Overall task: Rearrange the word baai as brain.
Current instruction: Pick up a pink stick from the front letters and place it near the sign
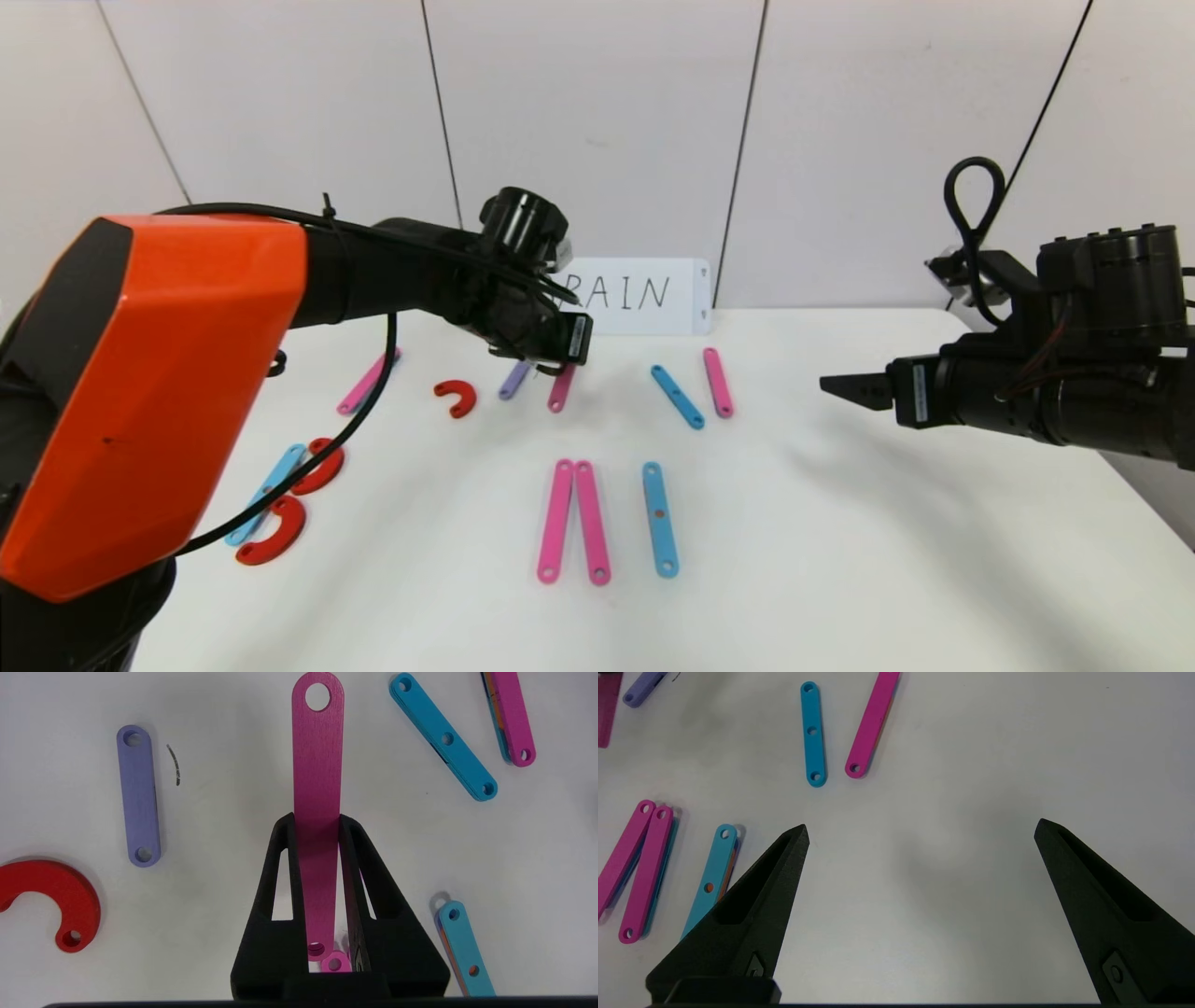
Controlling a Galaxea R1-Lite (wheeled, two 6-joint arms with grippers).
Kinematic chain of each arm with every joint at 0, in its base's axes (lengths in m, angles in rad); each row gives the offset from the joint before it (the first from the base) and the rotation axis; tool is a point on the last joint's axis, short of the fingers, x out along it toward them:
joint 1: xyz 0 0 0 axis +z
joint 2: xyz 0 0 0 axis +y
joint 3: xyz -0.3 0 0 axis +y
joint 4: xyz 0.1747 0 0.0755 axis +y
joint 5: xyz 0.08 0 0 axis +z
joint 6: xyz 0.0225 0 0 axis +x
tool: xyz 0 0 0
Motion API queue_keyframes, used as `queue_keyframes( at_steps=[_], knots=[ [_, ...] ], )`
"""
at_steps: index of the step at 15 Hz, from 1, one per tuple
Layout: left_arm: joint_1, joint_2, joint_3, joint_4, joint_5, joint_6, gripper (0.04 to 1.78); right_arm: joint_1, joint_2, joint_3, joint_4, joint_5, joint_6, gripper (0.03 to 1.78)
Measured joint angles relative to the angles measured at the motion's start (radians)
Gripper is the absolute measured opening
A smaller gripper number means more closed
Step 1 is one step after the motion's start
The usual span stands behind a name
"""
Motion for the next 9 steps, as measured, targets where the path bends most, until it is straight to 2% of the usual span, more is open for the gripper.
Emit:
queue_keyframes(
  at_steps=[4,9],
  knots=[
    [-0.01,0.086,-0.009,-0.165,0.003,-0.003,0.27,0.008,0.0,0.011,-0.021,0.0,-0.002,1.7],
    [-0.049,0.14,-0.011,-0.18,0.004,-0.018,0.27,0.008,0.0,0.017,-0.022,-0.002,-0.002,1.7]
  ],
)
